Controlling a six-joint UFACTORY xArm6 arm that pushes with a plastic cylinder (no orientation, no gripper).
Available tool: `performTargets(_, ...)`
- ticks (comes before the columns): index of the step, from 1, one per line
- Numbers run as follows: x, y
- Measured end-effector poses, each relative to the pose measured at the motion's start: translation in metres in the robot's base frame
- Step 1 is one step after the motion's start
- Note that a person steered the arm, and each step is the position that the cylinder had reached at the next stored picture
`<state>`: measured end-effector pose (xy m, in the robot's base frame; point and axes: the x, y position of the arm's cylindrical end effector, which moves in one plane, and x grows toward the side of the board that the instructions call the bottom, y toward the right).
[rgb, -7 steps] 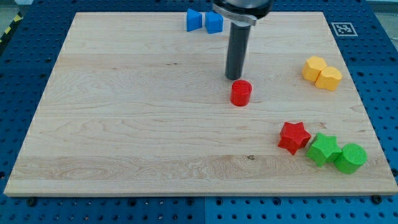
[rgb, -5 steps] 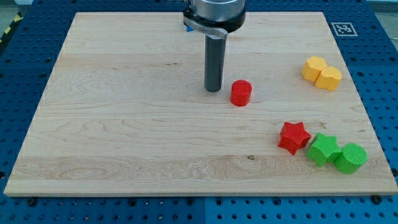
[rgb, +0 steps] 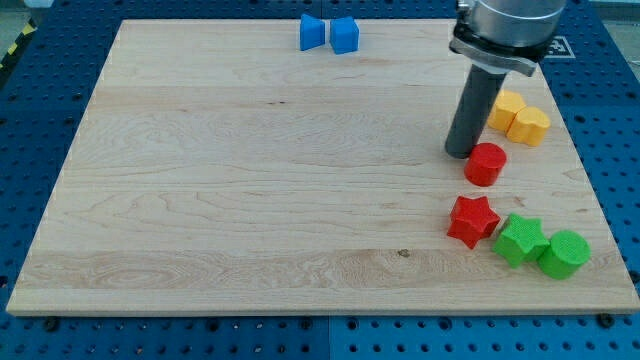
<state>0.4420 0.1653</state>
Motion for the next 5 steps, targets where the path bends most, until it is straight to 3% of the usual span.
performTargets(2,0.002,0.036)
performTargets(5,0.020,0.034)
